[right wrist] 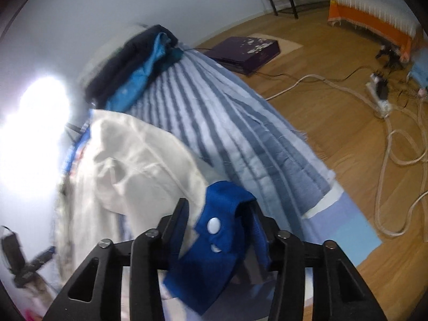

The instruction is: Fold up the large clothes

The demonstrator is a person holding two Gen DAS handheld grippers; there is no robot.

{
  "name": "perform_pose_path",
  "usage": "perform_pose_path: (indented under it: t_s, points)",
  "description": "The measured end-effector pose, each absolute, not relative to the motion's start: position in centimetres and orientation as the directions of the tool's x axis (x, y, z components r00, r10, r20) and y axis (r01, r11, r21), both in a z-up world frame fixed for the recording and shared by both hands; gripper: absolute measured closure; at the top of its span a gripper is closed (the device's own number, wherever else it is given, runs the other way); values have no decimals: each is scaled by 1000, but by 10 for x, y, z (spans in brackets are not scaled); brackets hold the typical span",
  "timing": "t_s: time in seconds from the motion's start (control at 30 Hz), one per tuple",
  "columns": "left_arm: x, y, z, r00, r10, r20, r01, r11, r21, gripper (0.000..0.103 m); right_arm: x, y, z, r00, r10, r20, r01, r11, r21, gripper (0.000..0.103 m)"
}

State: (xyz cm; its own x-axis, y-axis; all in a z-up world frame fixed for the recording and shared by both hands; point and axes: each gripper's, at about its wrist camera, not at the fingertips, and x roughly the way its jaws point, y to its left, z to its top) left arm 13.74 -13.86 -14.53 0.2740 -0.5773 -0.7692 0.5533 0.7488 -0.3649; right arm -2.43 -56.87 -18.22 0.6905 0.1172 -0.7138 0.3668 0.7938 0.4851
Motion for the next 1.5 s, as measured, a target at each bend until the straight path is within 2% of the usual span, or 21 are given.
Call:
perform_pose_path:
  t_s: [0.1,0.33,0.37,0.4,0.43,0.57,0.7,0.8,0.97,1.07,1.2,1.33,1.5]
  points:
    - [134,-140,-144,276,-574,-771,569,744,-351,70,-30,-576,-182,716,152,-681,361,755,548,62]
    - [130,-143,-143,275,-569,-775,589,737,-332,70,-21,-574,-192,684,152,-713,380,761,526,62]
    - [130,-143,-144,276,-567,-776,590,737,-329,70,-19,-572,-193,675,131,-726,388,774,500,70]
    - [130,-144,-144,276,-564,-778,590,739,-326,70,-19,-568,-192,668,110,-736,392,788,474,87]
    - [130,-144,-144,276,-564,-779,589,739,-326,70,-19,-567,-191,662,94,-744,393,802,451,94]
    - [131,-144,-144,278,-564,-778,589,740,-325,70,-27,-546,-167,678,15,-735,363,862,353,103]
    - [134,-143,-143,284,-569,-772,582,742,-333,70,-34,-515,-131,721,-50,-692,306,918,253,103]
    - [139,-137,-139,301,-572,-763,562,753,-342,70,-39,-485,-100,769,-36,-639,230,947,224,103]
    - [149,-118,-128,348,-580,-736,508,777,-372,70,-46,-432,-64,823,57,-566,72,977,203,103]
    - [155,-105,-121,379,-583,-718,474,789,-391,70,-52,-395,-59,819,149,-554,-47,980,194,103]
    - [161,-89,-117,411,-583,-701,423,803,-420,70,-55,-338,-69,751,290,-592,-229,957,178,103]
    - [165,-81,-117,416,-584,-697,394,806,-441,70,-59,-273,-100,620,395,-677,-425,896,133,103]
    - [161,-88,-128,379,-583,-719,394,804,-445,70,-68,-225,-143,479,412,-775,-572,816,80,103]
